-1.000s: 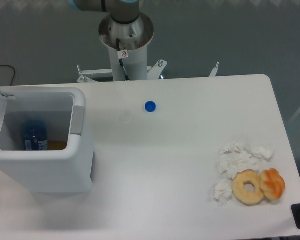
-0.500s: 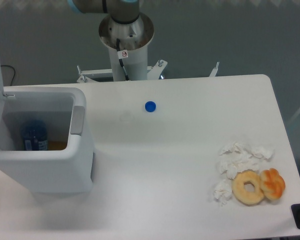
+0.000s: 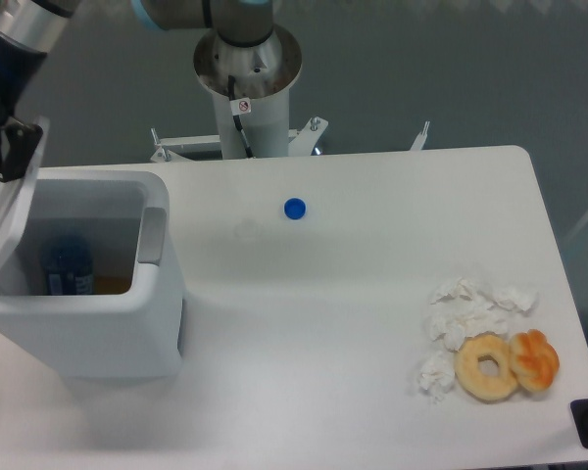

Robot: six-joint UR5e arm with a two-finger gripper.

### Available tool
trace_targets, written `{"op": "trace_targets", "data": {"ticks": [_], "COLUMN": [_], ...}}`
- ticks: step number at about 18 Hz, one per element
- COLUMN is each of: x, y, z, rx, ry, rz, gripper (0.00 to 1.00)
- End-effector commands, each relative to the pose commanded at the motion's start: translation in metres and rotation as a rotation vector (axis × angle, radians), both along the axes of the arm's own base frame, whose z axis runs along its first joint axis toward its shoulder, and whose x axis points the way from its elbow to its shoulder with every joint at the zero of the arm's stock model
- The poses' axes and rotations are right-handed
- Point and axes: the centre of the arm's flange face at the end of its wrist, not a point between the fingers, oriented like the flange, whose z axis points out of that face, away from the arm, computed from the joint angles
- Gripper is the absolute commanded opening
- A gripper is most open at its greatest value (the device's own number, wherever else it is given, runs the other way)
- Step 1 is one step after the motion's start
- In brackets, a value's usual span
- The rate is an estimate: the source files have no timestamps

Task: Close the trash can
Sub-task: 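Push the white lid forward and down with the gripper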

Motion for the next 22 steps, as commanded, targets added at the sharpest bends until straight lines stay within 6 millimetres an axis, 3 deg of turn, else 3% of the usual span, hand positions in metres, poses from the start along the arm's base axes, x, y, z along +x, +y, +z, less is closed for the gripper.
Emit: {"op": "trace_targets", "data": {"ticks": [6,10,22], "x": [-0.022,-0.053,-0.073], "y": [-0.003,-0.013,-0.018], "z": [-0.002,-0.012,-0.037], "rx": [0.006,0.018,-0.021], "ry": [0.021,0.081,0.192], "rz": [0.019,0.018,0.002], "gripper": [1.0,1.0,1.0]}}
